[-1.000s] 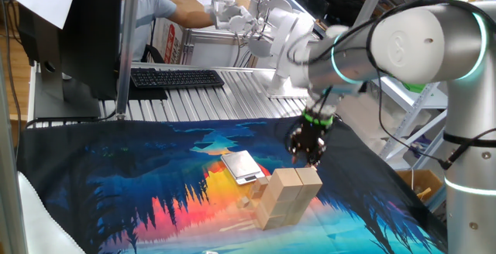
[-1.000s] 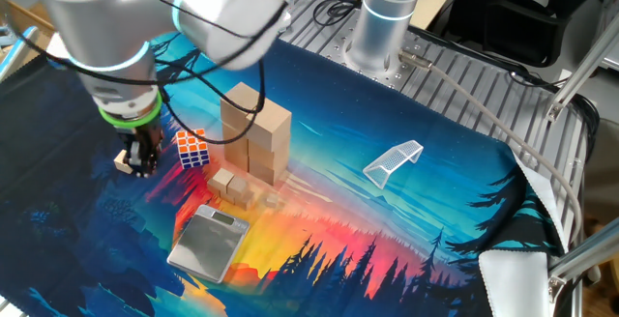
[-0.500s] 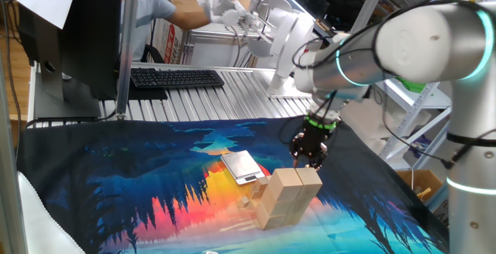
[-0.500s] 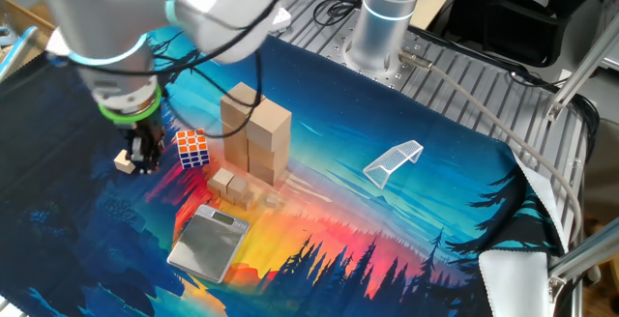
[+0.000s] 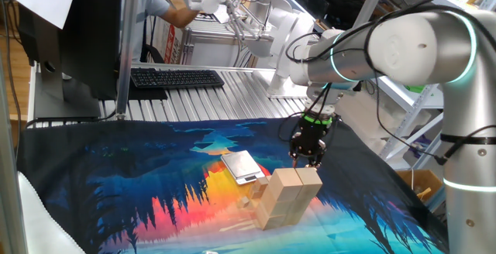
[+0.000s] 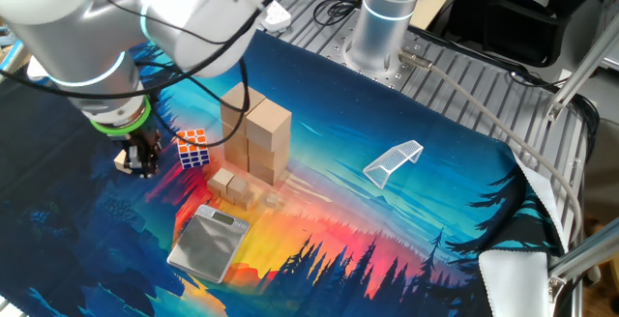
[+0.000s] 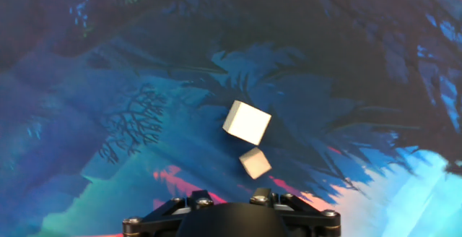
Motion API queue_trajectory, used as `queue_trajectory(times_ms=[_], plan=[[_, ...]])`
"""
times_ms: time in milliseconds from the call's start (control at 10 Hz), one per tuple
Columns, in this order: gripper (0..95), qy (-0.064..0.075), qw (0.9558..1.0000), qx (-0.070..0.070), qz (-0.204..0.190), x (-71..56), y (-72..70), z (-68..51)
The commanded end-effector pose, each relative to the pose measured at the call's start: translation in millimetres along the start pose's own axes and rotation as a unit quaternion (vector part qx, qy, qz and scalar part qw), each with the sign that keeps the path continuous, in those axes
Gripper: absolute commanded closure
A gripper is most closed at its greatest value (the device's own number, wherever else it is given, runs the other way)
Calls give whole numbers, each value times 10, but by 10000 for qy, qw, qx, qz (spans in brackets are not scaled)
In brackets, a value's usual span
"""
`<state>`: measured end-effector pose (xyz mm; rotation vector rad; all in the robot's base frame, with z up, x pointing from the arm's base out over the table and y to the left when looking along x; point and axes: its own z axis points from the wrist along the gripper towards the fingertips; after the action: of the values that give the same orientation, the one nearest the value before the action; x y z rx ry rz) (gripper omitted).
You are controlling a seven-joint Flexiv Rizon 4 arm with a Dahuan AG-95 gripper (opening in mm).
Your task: Stack the blocks into a pyramid shape
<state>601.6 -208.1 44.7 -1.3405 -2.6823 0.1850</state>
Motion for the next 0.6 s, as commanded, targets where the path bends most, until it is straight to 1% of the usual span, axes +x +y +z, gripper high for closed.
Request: queue_trajectory(times_ms=[100,300,500,600], plan=[[570,-38,9998,-33,-196,-18,12,1],[570,-39,9994,-36,-345,-18,12,1],[570,-68,9990,-90,-435,-18,12,1],[570,-69,9990,-85,-435,-18,12,1]])
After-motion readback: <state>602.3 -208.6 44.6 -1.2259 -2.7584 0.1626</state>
